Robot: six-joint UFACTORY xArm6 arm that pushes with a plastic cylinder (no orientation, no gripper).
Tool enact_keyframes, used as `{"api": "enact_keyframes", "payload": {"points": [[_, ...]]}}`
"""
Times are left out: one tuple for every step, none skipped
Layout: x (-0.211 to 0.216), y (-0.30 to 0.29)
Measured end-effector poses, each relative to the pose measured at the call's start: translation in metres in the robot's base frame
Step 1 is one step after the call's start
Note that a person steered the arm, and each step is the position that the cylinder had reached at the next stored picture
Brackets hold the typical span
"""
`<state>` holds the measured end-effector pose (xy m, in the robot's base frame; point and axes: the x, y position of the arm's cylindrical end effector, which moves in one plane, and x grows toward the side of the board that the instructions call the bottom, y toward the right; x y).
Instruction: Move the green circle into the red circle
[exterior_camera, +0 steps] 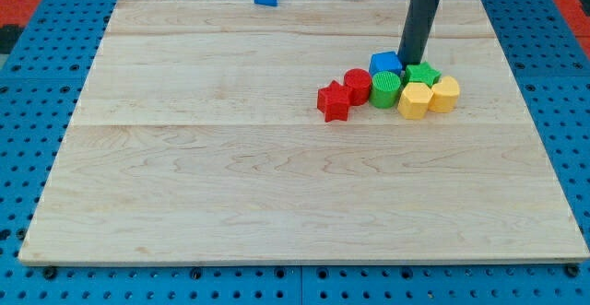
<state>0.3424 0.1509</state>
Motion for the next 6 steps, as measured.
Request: {"api": "enact_keyframes", "payload": {"points": [[0.0,0.0],[0.008,-0.01],[0.073,-0.012],[0.103,-0.024],[0.092,-0.025],[0.091,-0.031]]}}
